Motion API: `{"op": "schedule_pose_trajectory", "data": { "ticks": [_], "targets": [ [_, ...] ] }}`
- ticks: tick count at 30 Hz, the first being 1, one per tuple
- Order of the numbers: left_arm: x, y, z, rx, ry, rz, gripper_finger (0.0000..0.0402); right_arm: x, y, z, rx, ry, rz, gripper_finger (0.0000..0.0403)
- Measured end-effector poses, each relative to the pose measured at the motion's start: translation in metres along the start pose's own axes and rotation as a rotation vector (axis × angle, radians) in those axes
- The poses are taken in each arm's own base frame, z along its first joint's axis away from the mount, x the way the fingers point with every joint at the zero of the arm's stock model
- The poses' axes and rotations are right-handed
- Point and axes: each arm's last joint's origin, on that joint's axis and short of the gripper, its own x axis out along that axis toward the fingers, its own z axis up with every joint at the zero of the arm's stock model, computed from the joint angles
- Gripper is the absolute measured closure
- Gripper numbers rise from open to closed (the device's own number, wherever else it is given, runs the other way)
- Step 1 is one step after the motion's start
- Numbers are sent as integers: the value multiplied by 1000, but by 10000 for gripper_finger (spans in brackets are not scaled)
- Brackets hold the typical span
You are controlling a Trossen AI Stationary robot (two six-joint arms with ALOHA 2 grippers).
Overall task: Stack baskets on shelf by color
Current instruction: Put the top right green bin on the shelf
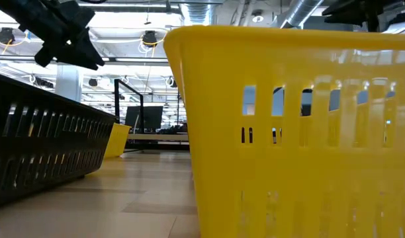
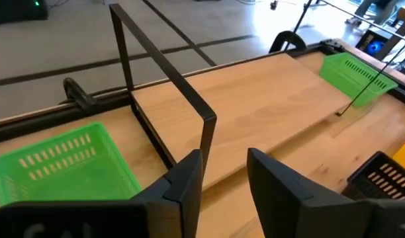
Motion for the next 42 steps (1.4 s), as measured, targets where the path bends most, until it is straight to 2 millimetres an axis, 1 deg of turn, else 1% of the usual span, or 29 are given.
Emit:
{"op": "schedule_pose_trajectory", "data": {
  "ticks": [6, 11, 17, 20, 23, 27, 30, 33, 37, 40, 42],
  "targets": [
    [-2, 1, 2, -24, -8, -20, 292, 10, 2, 7, 20, 232, -298, 280],
    [-4, 2, 4, -42, -15, -37, 292, 25, 0, 2, 31, 483, -523, 280],
    [-6, 3, 4, -41, -11, -51, 292, 50, -8, -8, 54, 715, -706, 274],
    [-5, 3, 4, -38, -2, -59, 292, 60, -16, -10, 75, 784, -753, 266],
    [-5, 3, 4, -35, 10, -70, 292, 67, -24, -8, 91, 821, -781, 260],
    [-6, 3, 3, -35, 21, -80, 292, 70, -38, -4, 138, 833, -822, 259],
    [-6, 3, 3, -31, 27, -81, 292, 76, -50, -7, 192, 827, -816, 259],
    [-6, 3, 3, -29, 32, -85, 292, 85, -62, -18, 233, 822, -815, 260],
    [-6, 3, 2, -28, 39, -91, 292, 100, -79, -42, 278, 834, -817, 259],
    [-6, 2, 2, -28, 52, -103, 292, 109, -90, -58, 278, 856, -826, 258],
    [-6, 2, 2, -30, 57, -107, 292, 114, -98, -64, 269, 882, -849, 257]
  ]
}}
